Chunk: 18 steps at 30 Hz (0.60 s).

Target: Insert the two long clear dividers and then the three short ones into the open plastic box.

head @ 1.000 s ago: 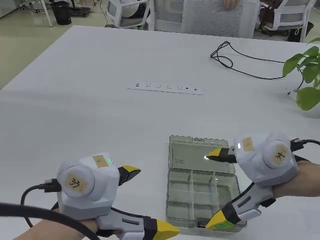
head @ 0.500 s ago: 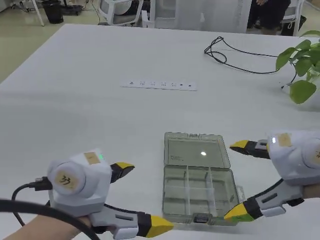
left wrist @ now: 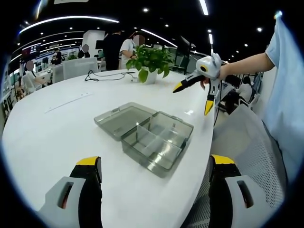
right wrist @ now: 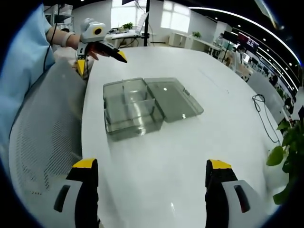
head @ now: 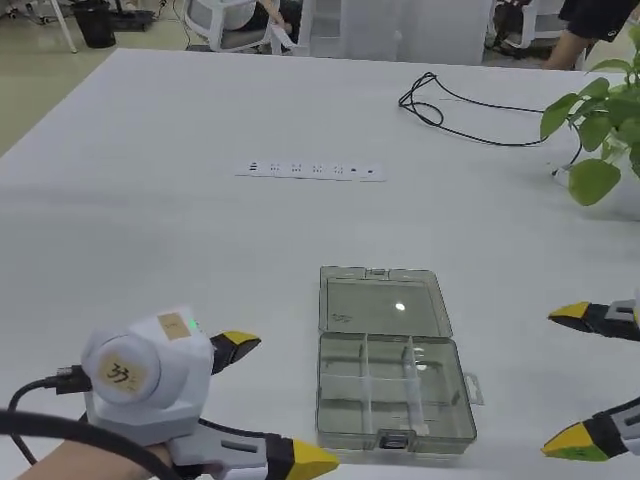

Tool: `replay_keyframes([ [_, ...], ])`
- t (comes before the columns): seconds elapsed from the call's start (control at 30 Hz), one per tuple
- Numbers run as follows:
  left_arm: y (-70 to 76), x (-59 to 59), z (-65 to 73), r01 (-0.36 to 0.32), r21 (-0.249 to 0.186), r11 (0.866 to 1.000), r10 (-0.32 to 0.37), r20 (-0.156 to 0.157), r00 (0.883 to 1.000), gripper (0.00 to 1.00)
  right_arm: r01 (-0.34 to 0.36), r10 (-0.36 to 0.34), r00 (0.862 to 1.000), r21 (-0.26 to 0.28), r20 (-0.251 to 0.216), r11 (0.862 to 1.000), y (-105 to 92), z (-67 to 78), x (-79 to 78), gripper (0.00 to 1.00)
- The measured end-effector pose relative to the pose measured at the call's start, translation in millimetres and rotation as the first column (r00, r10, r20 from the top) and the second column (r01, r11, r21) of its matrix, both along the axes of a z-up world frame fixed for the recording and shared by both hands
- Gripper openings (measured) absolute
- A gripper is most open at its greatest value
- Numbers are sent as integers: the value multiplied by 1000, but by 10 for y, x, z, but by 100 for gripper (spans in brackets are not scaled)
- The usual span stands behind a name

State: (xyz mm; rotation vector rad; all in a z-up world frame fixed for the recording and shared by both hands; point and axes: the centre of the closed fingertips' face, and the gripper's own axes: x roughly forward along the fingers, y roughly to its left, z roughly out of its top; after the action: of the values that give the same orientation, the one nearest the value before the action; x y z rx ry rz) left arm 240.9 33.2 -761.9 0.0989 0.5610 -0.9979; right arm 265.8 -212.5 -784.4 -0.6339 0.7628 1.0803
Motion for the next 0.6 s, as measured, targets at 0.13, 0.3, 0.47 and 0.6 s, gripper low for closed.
replay_keyframes([
  [0.13, 17, -2, -3, -1, 1, 1000, 1, -2, 1000, 96, -24, 22, 999, -68, -35, 997, -187, -127, -86, 89],
  [0.3, 49, -2, -11, -7, 3, 1000, 7, -4, 1000, 96, -47, 38, 997, -137, -64, 990, -371, -221, -115, 84],
  [0.47, 66, -10, -17, -12, 6, 1000, 13, -5, 1000, 96, -163, 141, 984, -244, -106, 956, -524, -290, -180, 71],
  [0.6, 86, -11, -17, -15, 10, 1000, 15, -5, 1000, 95, -170, 142, 983, -280, -118, 945, -585, -337, -128, 68],
])
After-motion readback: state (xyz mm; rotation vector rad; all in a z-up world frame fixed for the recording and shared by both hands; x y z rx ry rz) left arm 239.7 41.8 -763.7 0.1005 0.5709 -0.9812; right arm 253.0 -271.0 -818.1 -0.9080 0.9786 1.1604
